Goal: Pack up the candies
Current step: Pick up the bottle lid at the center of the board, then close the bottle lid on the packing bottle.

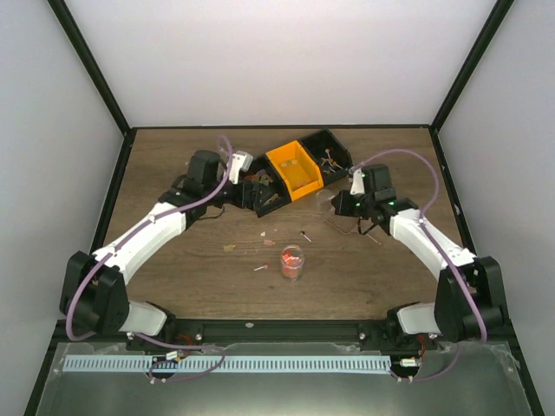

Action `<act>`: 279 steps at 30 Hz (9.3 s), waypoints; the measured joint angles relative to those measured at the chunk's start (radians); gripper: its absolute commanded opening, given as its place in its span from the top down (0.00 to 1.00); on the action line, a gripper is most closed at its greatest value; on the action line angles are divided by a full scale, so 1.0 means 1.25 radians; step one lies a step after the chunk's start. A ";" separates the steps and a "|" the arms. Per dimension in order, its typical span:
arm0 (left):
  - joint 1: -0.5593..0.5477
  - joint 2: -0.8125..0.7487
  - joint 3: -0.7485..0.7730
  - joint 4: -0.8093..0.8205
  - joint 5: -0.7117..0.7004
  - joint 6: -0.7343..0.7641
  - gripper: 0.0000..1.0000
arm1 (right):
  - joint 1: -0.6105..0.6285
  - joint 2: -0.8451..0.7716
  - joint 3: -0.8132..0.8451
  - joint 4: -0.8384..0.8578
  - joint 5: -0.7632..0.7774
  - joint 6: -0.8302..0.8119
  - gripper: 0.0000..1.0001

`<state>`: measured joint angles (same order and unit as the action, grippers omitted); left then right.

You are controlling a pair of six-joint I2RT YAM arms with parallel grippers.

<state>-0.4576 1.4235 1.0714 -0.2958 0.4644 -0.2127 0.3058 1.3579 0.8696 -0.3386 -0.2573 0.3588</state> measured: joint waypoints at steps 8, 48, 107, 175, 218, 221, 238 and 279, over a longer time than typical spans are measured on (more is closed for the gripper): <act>-0.001 -0.031 -0.185 0.573 0.235 -0.267 0.00 | -0.085 -0.084 -0.065 0.167 -0.429 0.117 0.99; -0.196 0.080 -0.094 0.732 0.266 -0.329 0.00 | -0.090 -0.134 -0.157 0.618 -0.797 0.472 0.97; -0.198 0.122 -0.091 0.806 0.264 -0.413 0.13 | -0.096 -0.101 -0.137 0.593 -0.739 0.481 0.99; -0.171 0.171 0.254 -0.046 0.178 -0.032 0.35 | -0.258 -0.114 -0.189 0.432 -0.635 0.372 0.85; -0.397 0.236 0.436 -0.676 -0.212 0.089 0.38 | -0.258 -0.107 -0.252 0.446 -0.657 0.333 0.85; -0.405 0.252 0.448 -0.687 -0.222 0.090 0.37 | -0.258 -0.107 -0.252 0.445 -0.657 0.332 0.85; -0.438 0.325 0.514 -0.753 -0.300 0.094 0.38 | -0.258 -0.107 -0.252 0.432 -0.652 0.302 0.84; -0.466 0.370 0.533 -0.796 -0.347 0.131 0.40 | -0.259 -0.107 -0.254 0.432 -0.650 0.294 0.84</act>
<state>-1.0397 1.8854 1.7378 -1.2911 0.0311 -0.0490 -0.0177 1.2236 0.5526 0.2016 -1.0698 0.7258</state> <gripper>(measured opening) 0.693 0.157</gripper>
